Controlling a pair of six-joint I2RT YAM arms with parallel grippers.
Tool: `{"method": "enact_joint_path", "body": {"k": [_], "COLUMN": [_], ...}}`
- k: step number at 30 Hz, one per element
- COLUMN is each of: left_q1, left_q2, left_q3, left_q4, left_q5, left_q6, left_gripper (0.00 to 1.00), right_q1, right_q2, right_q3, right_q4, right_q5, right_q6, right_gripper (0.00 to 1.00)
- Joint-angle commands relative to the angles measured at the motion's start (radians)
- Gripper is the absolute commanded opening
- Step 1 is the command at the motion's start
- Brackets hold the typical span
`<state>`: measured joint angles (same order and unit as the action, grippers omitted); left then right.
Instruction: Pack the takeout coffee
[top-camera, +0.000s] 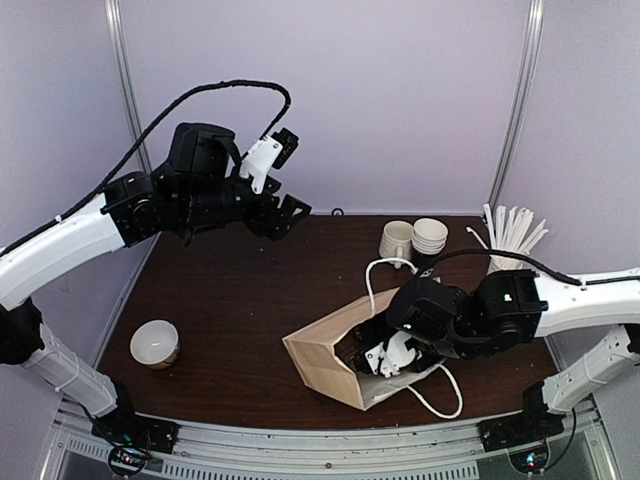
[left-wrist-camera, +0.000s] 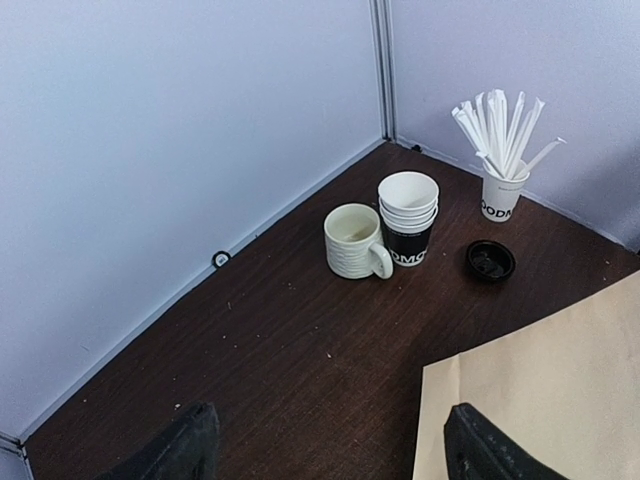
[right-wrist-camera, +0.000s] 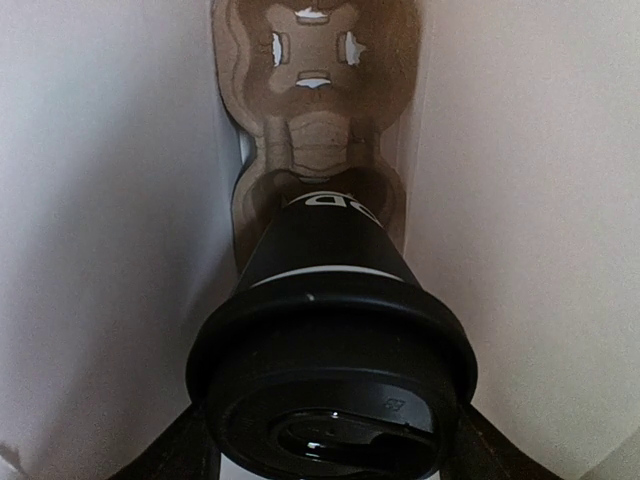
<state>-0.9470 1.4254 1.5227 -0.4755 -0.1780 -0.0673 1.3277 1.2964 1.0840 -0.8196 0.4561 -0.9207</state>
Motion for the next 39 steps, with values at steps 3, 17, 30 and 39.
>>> {"method": "enact_joint_path", "body": {"k": [3, 17, 30, 39], "left_q1": [0.015, 0.03, 0.036, 0.041], "left_q2": [0.008, 0.037, 0.038, 0.023], "left_q3": [-0.013, -0.009, -0.024, -0.04], "left_q4": [0.059, 0.072, 0.083, 0.083], "left_q5": [0.03, 0.065, 0.078, 0.079], "left_q6": [-0.015, -0.023, -0.03, -0.031], "left_gripper": [0.81, 0.81, 0.81, 0.81], "right_q1": [0.005, -0.03, -0.072, -0.134], "right_q2": [0.015, 0.039, 0.079, 0.134], "right_q3": [-0.033, -0.058, -0.071, -0.056], "right_q4": [0.055, 0.124, 0.18, 0.213], "right_q5": [0.035, 0.036, 0.017, -0.026], "right_q6": [-0.009, -0.03, -0.064, -0.086], "right_gripper": [0.54, 0.54, 0.55, 0.54]}}
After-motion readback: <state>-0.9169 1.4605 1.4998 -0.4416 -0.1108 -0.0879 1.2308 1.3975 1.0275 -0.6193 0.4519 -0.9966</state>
